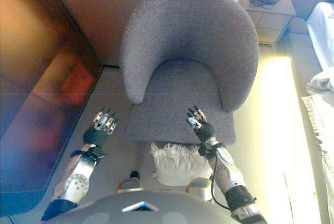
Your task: Pick up the cushion and take it to the sofa
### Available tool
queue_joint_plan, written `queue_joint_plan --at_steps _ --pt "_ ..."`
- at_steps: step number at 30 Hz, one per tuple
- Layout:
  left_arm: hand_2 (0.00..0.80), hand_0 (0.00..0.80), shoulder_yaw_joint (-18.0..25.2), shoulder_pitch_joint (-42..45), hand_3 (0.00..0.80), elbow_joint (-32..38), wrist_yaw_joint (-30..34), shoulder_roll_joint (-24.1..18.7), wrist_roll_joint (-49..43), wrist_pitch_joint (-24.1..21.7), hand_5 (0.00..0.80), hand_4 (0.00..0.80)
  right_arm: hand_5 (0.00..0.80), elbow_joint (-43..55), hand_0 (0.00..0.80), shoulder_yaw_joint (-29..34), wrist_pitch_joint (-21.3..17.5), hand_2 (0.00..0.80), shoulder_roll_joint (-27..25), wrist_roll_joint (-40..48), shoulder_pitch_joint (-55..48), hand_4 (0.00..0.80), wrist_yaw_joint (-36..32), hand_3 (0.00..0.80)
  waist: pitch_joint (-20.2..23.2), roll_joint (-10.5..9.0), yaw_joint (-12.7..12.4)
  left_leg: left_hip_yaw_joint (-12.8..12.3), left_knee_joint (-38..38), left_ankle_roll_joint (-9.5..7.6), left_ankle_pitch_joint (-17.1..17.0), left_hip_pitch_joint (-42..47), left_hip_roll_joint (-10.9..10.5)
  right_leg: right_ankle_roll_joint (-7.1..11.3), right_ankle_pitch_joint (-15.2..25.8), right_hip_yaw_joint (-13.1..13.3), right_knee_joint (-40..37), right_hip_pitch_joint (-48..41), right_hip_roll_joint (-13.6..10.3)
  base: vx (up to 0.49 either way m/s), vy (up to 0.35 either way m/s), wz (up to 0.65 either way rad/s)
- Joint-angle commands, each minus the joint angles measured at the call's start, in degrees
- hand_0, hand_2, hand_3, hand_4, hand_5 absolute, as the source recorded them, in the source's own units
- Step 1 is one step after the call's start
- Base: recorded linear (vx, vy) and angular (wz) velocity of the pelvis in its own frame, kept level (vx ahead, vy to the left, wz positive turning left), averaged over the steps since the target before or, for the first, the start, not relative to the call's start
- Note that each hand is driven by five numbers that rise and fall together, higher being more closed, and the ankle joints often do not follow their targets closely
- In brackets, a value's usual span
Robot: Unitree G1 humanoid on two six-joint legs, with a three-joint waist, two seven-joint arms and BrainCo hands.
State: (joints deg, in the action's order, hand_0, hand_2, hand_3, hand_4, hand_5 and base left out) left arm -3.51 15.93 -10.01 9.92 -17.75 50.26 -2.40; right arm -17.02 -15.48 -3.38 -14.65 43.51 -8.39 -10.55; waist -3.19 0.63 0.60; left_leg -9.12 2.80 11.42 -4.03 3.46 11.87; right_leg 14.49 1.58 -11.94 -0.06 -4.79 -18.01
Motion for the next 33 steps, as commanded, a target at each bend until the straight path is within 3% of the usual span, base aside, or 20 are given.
queue_joint_plan --at_steps 1,6,9,10,13,16,33 --pt "0.000 0.000 0.2 -2.9 0.000 3.6 0.8 -2.5 -0.4 -0.9 0.000 0.000 0.000 4.8 0.000 1.0 -2.1 0.000 0.4 0.9 2.4 0.000 -0.3 0.000 -0.2 -1.28 -1.0 1.1 -4.5 -1.70 0.7 -1.4 4.2 -0.71 6.9 0.3 0.0 3.0 -3.8 0.031 -0.002 -0.01" --pt "0.000 0.000 -0.7 -3.1 0.000 2.8 0.7 -3.3 -5.9 -2.6 0.000 0.000 0.000 5.0 0.000 1.4 -2.5 0.000 0.3 2.8 2.0 0.000 -2.1 0.000 0.0 -1.18 -0.6 0.8 -3.5 -1.62 0.1 -1.2 4.5 -0.67 6.4 0.4 0.2 3.0 -3.3 0.000 0.000 0.00" --pt "0.000 0.000 -1.2 -3.4 0.000 3.2 2.8 -3.8 -3.9 -1.2 0.000 0.000 0.000 5.0 0.000 1.6 -2.4 0.000 0.2 4.6 1.8 0.000 -3.7 0.000 0.1 -1.20 -0.5 0.5 -2.9 -1.60 -0.2 -1.0 4.5 -0.53 6.4 0.1 -0.1 2.9 -3.2 0.000 0.000 0.00" --pt "0.000 0.000 -1.2 -3.5 0.000 3.3 5.4 -3.5 -0.6 0.6 0.000 0.000 0.000 5.1 0.000 1.8 -1.2 0.000 0.4 7.8 1.8 0.000 -5.9 0.000 0.0 -1.21 -0.4 0.4 -2.7 -1.59 -0.2 -0.8 4.5 -0.52 6.4 0.0 -0.3 2.8 -3.1 0.000 0.000 0.00" --pt "0.000 0.000 -0.9 -3.0 0.000 2.1 18.3 -0.3 17.6 11.2 0.000 0.000 0.000 3.3 0.000 3.3 7.8 0.000 3.5 28.2 1.5 0.000 -18.4 0.000 0.1 -1.21 -0.6 -0.2 -2.7 -1.51 -0.2 -0.6 4.7 -0.48 6.5 -0.7 -0.7 2.6 -3.1 0.008 -0.004 0.01" --pt "0.000 0.000 -2.5 -2.3 0.000 0.1 22.1 2.9 24.7 11.8 0.000 0.000 0.000 1.1 0.000 4.5 10.9 0.000 6.1 34.9 2.4 0.000 -21.1 0.000 0.0 -1.09 -0.4 -1.0 -2.7 -1.43 0.0 -0.2 5.1 -0.18 6.9 -0.8 -1.1 2.4 -3.1 0.034 -0.006 0.00" --pt "0.000 0.000 -1.9 -1.5 0.000 -1.3 22.4 3.0 22.9 10.2 0.000 0.000 0.000 2.3 0.000 3.4 9.5 0.000 5.3 28.2 -0.1 0.000 -20.6 0.000 1.0 -1.43 -0.2 -1.2 -2.2 -1.73 0.0 -0.2 4.7 -0.15 6.9 -0.2 -2.2 2.6 -2.1 0.004 -0.004 -0.02"
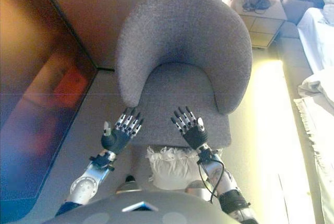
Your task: Pick up the cushion and take it to the sofa
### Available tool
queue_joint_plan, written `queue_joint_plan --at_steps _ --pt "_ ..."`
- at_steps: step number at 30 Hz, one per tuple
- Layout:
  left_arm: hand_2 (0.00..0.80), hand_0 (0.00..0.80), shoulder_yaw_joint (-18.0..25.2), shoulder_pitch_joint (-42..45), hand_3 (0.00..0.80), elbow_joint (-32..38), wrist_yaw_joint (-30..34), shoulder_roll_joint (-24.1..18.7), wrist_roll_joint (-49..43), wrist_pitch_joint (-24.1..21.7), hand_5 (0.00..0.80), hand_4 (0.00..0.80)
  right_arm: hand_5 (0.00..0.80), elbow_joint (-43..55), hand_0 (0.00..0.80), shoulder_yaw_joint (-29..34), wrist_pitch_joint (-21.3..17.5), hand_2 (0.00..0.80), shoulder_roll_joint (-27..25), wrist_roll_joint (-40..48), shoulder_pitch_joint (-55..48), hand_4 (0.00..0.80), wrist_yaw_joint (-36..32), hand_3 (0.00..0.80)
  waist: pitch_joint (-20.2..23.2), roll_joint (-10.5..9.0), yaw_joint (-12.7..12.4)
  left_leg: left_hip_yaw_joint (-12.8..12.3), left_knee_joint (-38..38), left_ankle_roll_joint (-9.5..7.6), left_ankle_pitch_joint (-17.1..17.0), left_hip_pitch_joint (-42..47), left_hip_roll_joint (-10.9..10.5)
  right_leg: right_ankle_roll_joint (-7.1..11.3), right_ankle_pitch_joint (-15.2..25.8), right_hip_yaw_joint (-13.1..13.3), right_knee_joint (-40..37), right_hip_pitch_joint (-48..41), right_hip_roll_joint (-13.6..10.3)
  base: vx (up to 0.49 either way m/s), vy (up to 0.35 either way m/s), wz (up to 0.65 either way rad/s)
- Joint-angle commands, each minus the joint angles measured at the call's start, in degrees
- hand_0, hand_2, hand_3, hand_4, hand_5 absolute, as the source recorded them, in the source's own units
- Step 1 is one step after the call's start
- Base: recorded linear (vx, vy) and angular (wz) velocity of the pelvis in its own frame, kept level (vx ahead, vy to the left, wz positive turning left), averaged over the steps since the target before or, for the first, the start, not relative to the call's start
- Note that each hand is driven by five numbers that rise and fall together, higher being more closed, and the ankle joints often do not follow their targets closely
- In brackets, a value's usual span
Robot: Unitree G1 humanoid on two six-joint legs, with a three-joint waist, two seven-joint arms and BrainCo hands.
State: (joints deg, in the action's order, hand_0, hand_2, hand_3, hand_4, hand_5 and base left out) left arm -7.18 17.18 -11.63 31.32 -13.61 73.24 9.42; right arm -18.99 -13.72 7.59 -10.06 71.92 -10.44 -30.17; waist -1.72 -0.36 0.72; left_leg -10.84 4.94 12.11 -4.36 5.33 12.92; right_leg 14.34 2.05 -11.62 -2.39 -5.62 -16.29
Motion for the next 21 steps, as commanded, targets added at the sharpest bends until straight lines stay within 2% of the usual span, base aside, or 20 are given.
queue_joint_plan --at_steps 1,3,5,7,9,10,11,13,15,19,21 --pt "0.000 0.000 1.7 -2.8 0.000 0.2 1.1 -1.2 -0.1 -1.7 0.000 0.000 0.000 4.1 0.000 1.5 -1.5 0.000 0.7 -0.1 2.1 0.000 -1.0 0.000 -0.5 -0.43 -0.4 0.6 -4.4 -2.42 0.3 -2.0 3.6 -0.02 6.4 -0.5 0.1 3.4 -3.8 0.000 0.000 0.00" --pt "0.000 0.000 1.7 -2.8 0.000 0.1 0.3 -1.3 -1.0 -2.5 0.000 0.000 0.000 4.3 0.000 1.3 -1.8 0.000 0.6 -0.5 2.2 0.000 -1.0 0.000 -0.6 -0.41 -0.4 0.6 -4.3 -2.41 0.3 -2.0 3.6 -0.03 6.4 -0.5 0.1 3.4 -3.8 0.000 0.000 0.00" --pt "0.000 0.000 1.6 -2.9 0.000 0.1 -3.6 -2.2 -7.2 -6.2 0.000 0.000 0.000 4.4 0.000 0.8 -3.2 0.000 0.3 -2.1 2.4 0.000 0.2 0.000 -0.7 -0.38 -0.5 0.7 -4.4 -2.36 0.2 -2.2 3.6 0.00 6.5 -0.5 0.2 3.5 -3.9 0.000 0.000 0.00" --pt "0.000 0.000 1.3 -3.2 0.000 0.2 -11.5 -3.6 -17.5 -11.7 0.000 0.000 0.000 4.2 0.000 0.5 -8.0 0.000 -0.2 -6.7 2.7 0.000 5.6 0.000 -0.7 -0.31 -0.6 0.9 -4.4 -2.29 0.1 -2.3 3.5 0.02 6.5 -0.7 0.1 3.5 -3.9 0.000 0.000 0.00" --pt "0.000 0.000 1.3 -4.1 0.000 0.3 -20.6 -5.7 -30.6 -16.1 0.000 0.000 0.000 4.0 0.000 0.7 -15.0 0.000 -1.1 -16.0 3.2 0.000 14.7 0.000 -0.8 -0.28 -0.6 1.1 -4.3 -2.30 0.0 -2.5 3.4 -0.04 6.5 -0.6 0.2 3.7 -3.7 0.000 0.000 0.00" --pt "0.000 0.000 1.3 -4.6 0.000 0.8 -24.3 -7.2 -35.0 -17.2 0.000 0.000 0.000 4.1 0.000 0.9 -17.6 0.000 -2.1 -21.5 3.6 0.000 19.8 0.000 -0.8 -0.28 -0.5 1.2 -4.4 -2.31 -0.1 -2.6 3.4 -0.10 6.5 -0.4 0.3 3.8 -3.7 0.000 0.000 0.00" --pt "0.000 0.000 1.7 -5.0 0.000 1.7 -26.4 -8.2 -37.0 -16.5 0.000 0.000 0.000 4.6 0.000 1.3 -18.8 0.000 -3.2 -24.9 3.8 0.000 22.5 0.000 -1.0 -0.28 -0.4 1.3 -4.5 -2.28 -0.2 -2.8 3.3 -0.12 6.5 -0.1 0.4 4.0 -3.6 -0.032 0.017 0.00" --pt "0.000 0.000 2.5 -5.4 0.000 2.2 -28.4 -9.0 -37.3 -15.5 0.000 0.000 0.000 6.0 0.000 1.9 -19.2 0.000 -4.5 -27.3 3.6 0.000 25.0 0.000 -1.4 -0.31 -0.2 1.4 -4.7 -2.37 -0.1 -3.1 3.2 -0.23 6.4 0.3 0.5 4.2 -3.5 -0.018 0.007 0.00" --pt "0.000 0.000 2.8 -5.4 0.000 1.4 -28.0 -8.9 -36.8 -15.4 0.000 0.000 0.000 5.7 0.000 2.5 -19.1 0.000 -5.0 -27.1 3.5 0.000 24.6 0.000 -1.7 -0.39 -0.1 1.4 -5.0 -2.41 0.0 -3.3 3.2 -0.30 6.5 0.4 0.4 4.2 -3.6 0.000 0.000 0.00" --pt "0.000 0.000 2.0 -5.2 0.000 -1.4 -29.1 -7.9 -38.4 -15.9 0.000 0.000 0.000 2.0 0.000 3.3 -17.6 0.000 -3.9 -24.6 4.0 0.000 22.2 0.000 -2.6 -0.62 -0.3 2.0 -6.6 -2.35 0.7 -3.7 3.3 -0.39 6.0 1.2 1.5 4.2 -3.7 0.025 -0.025 0.01" --pt "0.000 0.000 1.6 -5.5 0.000 -4.0 -30.4 -7.6 -39.6 -16.3 0.000 0.000 0.000 0.4 0.000 3.4 -16.8 0.000 -3.4 -24.5 4.0 0.000 23.2 0.000 -3.1 -0.72 -0.2 2.5 -7.6 -2.43 1.0 -4.4 3.3 -0.44 5.4 2.0 2.8 4.7 -4.0 0.048 -0.031 0.01"
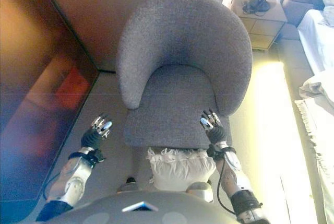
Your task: Pick up the cushion and take it to the sofa
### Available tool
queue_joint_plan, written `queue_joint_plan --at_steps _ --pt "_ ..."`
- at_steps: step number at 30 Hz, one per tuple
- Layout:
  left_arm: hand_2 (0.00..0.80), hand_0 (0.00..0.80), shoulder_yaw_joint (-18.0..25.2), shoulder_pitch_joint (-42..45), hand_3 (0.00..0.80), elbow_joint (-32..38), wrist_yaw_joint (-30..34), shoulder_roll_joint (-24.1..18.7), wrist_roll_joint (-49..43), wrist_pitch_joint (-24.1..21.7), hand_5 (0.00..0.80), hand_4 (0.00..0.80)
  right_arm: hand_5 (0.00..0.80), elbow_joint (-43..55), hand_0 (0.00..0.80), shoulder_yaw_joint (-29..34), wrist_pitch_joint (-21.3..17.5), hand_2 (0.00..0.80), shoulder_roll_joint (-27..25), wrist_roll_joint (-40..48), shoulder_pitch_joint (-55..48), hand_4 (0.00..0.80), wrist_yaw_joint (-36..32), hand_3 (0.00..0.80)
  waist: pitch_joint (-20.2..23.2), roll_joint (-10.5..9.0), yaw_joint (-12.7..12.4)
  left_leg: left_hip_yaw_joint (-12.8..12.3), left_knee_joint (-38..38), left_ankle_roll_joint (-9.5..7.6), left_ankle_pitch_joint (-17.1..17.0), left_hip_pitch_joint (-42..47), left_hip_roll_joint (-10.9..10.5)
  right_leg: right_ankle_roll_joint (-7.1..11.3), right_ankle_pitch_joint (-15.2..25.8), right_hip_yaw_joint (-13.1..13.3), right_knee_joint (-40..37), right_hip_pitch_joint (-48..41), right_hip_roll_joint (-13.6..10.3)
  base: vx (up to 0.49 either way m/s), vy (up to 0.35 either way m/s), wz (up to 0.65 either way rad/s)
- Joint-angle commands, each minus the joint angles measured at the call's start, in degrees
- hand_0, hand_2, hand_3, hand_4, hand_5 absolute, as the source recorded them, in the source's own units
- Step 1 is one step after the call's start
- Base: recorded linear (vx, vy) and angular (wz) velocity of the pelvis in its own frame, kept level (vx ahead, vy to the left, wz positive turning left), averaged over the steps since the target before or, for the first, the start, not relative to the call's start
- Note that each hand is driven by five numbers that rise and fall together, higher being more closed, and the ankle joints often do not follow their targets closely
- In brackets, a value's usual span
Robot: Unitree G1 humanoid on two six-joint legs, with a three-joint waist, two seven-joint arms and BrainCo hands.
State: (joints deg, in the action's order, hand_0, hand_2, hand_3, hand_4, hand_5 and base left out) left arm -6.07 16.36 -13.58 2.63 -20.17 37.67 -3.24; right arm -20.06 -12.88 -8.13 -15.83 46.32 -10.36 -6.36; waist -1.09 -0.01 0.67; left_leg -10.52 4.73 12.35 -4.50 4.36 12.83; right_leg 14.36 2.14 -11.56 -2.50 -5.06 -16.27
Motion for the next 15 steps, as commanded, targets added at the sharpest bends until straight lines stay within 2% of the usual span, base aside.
queue_joint_plan --at_steps 1,5,15 --pt "0.000 0.000 0.3 -5.1 0.000 -3.3 -1.9 -1.0 -4.6 -4.2 0.000 0.000 0.000 0.6 0.000 2.6 -1.5 0.000 2.5 1.1 4.3 0.000 0.2 0.000 -4.1 -1.07 -0.2 2.5 -8.0 -2.61 1.2 -4.0 3.3 -0.48 5.2 2.2 3.5 4.6 -4.2 0.000 0.000 0.00" --pt "0.000 0.000 -1.8 -9.0 0.000 -6.5 -3.5 -1.2 -6.8 -5.3 0.000 0.000 0.000 -2.2 0.000 2.2 -4.4 0.000 1.9 -1.5 7.2 0.000 4.8 0.000 -6.7 -0.80 -0.2 4.3 -11.9 -2.24 1.9 -9.1 3.3 -0.45 4.7 3.6 6.6 8.5 -5.2 -0.125 -0.038 0.05" --pt "0.000 0.000 -7.8 -21.2 0.000 -15.5 -11.7 -1.0 -5.9 -4.9 0.000 0.000 0.000 -13.6 0.000 3.9 -7.3 0.000 -2.5 -3.6 18.0 0.000 17.5 0.000 -16.1 0.28 0.3 8.1 -22.8 -0.38 2.9 -23.9 5.2 -0.51 4.9 7.5 13.7 20.6 -7.1 -0.158 -0.038 -0.01"
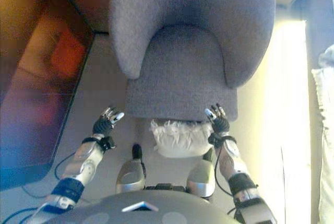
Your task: Pick up the cushion and take it to the sofa
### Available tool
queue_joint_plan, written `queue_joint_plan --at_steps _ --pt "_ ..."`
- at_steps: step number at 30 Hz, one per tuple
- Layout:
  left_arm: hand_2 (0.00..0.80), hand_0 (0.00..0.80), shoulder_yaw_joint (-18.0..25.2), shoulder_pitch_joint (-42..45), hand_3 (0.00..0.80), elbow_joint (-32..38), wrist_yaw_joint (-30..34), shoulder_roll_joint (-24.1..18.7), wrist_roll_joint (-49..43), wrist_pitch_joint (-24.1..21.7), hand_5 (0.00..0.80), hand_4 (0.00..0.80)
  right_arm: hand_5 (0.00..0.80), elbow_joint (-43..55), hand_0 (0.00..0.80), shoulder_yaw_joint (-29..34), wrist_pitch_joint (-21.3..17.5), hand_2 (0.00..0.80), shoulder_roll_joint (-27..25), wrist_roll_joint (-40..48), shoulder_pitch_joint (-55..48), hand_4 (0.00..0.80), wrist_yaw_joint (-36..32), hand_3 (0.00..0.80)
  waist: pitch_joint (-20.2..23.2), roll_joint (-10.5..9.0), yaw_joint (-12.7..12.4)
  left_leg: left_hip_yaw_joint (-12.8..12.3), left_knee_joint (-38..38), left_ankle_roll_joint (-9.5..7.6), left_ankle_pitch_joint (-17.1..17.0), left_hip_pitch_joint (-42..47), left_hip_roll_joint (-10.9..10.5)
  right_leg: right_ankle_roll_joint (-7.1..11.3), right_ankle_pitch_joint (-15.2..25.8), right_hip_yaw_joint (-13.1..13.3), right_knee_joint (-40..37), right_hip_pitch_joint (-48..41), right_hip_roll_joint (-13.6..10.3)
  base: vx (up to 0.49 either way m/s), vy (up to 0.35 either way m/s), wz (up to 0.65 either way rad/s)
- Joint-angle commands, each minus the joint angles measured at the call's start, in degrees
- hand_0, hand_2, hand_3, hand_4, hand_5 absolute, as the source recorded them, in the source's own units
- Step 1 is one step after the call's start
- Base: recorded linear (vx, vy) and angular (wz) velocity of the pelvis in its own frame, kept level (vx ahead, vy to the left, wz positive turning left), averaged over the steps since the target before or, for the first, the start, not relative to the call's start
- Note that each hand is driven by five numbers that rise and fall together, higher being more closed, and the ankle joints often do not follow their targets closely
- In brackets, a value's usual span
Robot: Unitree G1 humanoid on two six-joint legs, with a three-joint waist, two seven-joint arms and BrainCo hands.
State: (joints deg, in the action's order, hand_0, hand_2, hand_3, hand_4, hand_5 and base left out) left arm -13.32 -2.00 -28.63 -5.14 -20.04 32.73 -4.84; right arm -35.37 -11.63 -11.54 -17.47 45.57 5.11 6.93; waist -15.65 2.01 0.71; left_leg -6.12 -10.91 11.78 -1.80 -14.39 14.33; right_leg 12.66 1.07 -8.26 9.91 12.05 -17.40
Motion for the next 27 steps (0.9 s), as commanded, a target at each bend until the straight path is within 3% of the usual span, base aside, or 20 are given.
queue_joint_plan --at_steps 1,6,15,22,27 --pt "0.000 0.000 -0.8 -3.5 0.000 -0.9 -4.4 -1.0 -0.8 -3.5 0.000 0.000 0.000 1.3 0.000 2.5 -3.9 0.000 -1.1 -2.9 3.2 0.000 4.9 0.000 -2.0 -1.67 0.3 4.0 -7.6 0.25 0.2 -6.1 3.8 1.20 6.0 4.3 1.7 4.4 -6.1 -0.143 -0.024 0.01" --pt "0.000 0.000 -2.5 -6.1 0.000 -0.4 -4.6 -0.7 0.7 -4.3 0.000 0.000 0.000 0.1 0.000 1.5 -4.9 0.000 -1.5 -2.0 6.1 0.000 3.9 0.000 -4.2 -1.52 -0.3 5.2 -7.8 0.28 -0.5 -8.8 3.1 1.21 6.7 4.5 2.2 7.0 -6.4 -0.075 0.001 -0.01" --pt "0.000 0.000 1.6 1.4 0.000 5.3 2.7 -1.1 1.3 -1.7 0.000 0.000 0.000 6.0 0.000 3.2 -4.1 0.000 0.8 -2.5 -1.1 0.000 -1.7 0.000 -1.5 -2.63 -1.3 4.6 -4.7 -0.08 -1.5 -4.8 3.5 1.94 6.7 3.1 -1.7 0.4 -6.0 0.079 -0.020 0.02" --pt "0.000 0.000 0.7 1.3 0.000 1.1 1.4 -1.5 -2.0 -0.8 0.000 0.000 0.000 3.2 0.000 3.3 -1.4 0.000 0.9 -4.6 -0.6 0.000 0.7 0.000 -0.8 -3.13 -1.6 5.1 -6.3 0.55 -1.4 -5.1 5.4 2.34 5.7 2.9 -1.3 -0.9 -4.9 0.091 -0.046 -0.02" --pt "0.000 0.000 -4.2 -8.7 0.000 -6.5 -4.3 -0.4 -3.8 -3.0 0.000 0.000 0.000 -4.7 0.000 1.5 -3.4 0.000 0.1 -5.3 7.4 0.000 7.0 0.000 -4.5 -2.75 -1.2 6.2 -9.1 1.33 -1.7 -12.1 5.8 2.34 6.0 3.3 1.2 5.8 -5.3 -0.155 -0.070 -0.03"
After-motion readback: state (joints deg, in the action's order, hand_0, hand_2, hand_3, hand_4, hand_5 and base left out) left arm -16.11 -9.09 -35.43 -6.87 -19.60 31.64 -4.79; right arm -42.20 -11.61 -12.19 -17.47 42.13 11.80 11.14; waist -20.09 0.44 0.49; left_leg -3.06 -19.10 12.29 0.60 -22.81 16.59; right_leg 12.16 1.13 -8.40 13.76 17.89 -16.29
